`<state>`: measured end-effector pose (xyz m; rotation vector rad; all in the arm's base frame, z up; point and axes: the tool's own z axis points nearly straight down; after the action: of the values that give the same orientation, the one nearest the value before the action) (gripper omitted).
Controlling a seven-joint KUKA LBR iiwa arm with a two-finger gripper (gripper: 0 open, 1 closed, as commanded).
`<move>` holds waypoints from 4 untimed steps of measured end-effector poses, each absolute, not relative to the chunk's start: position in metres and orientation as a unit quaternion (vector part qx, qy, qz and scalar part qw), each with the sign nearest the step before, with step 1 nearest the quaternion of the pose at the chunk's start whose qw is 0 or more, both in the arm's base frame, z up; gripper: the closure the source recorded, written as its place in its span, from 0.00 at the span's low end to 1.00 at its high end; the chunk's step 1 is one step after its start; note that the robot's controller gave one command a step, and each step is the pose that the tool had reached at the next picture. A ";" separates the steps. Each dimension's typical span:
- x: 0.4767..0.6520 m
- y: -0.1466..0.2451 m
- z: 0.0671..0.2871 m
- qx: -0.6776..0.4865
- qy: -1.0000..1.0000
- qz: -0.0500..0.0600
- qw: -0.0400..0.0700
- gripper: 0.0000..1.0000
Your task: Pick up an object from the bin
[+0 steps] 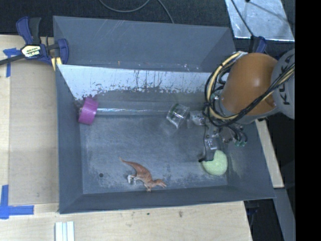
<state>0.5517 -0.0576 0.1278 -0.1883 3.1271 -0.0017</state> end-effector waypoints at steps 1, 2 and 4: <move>0.558 -0.137 0.128 -0.207 0.978 0.000 0.002 0.00; 0.555 -0.156 0.138 -0.189 0.982 -0.001 0.002 0.00; 0.531 -0.147 0.073 -0.049 0.999 -0.001 0.002 1.00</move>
Offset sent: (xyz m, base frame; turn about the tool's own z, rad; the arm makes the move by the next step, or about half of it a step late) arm 0.0012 -0.0783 0.0180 -0.2321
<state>0.5312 -0.1473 0.0732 -0.1539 3.1342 -0.0020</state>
